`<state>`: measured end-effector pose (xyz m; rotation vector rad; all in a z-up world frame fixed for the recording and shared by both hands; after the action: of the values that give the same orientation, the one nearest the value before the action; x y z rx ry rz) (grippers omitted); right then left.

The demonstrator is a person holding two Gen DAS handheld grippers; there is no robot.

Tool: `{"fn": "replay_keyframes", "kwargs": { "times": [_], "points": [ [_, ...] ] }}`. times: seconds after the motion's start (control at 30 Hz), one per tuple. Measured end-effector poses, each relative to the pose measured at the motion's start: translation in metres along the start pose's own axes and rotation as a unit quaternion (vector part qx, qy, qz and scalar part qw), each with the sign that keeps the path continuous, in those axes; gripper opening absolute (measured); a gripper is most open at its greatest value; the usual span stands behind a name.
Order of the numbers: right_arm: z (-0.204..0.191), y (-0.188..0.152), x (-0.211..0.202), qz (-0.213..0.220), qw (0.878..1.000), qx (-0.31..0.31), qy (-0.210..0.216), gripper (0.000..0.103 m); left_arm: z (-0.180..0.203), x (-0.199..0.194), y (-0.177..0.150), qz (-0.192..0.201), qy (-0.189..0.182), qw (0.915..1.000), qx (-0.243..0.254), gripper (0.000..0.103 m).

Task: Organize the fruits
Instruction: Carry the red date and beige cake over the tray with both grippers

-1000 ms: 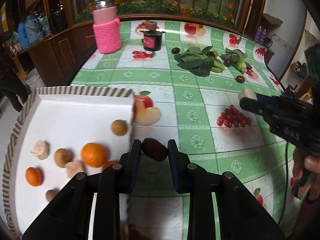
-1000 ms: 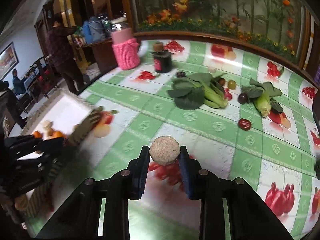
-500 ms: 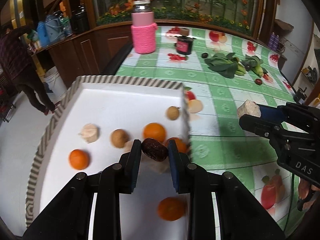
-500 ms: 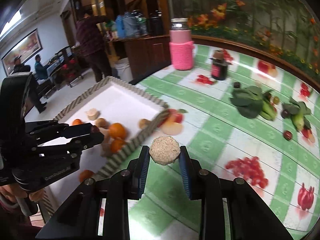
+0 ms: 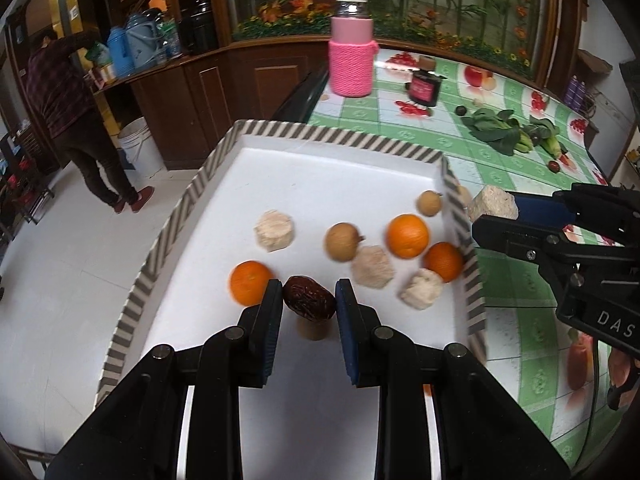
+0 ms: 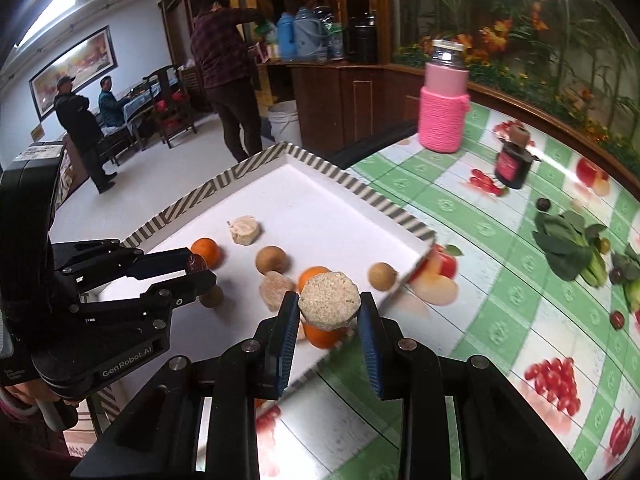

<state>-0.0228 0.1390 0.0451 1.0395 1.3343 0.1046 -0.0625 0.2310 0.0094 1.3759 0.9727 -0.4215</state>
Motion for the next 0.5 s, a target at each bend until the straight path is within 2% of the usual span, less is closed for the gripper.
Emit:
{"fn": "replay_keyframes", "kwargs": {
  "times": [0.3, 0.5],
  "points": [
    [-0.017, 0.011, 0.022, -0.018, 0.999, -0.024, 0.01, 0.03, -0.02, 0.012, -0.008, -0.018, 0.011, 0.9997, -0.009, 0.024],
    [-0.018, 0.023, 0.041, -0.031, 0.999, -0.038, 0.005, 0.03, -0.018, 0.016, -0.004, -0.025, 0.005, 0.9996, -0.008, 0.024]
  ]
}}
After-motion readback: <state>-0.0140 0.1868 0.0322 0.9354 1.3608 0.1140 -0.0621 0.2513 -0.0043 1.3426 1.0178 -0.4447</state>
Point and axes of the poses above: each gripper's, at about its wrist camera, not at the fingertips, and x roughly the way its jaws point, z to its right, y to its top, the point moved 5 cm from there along x, roughly the way its jaws point, and after that the axes turned 4 degrees about y, right-handed, at the moved point
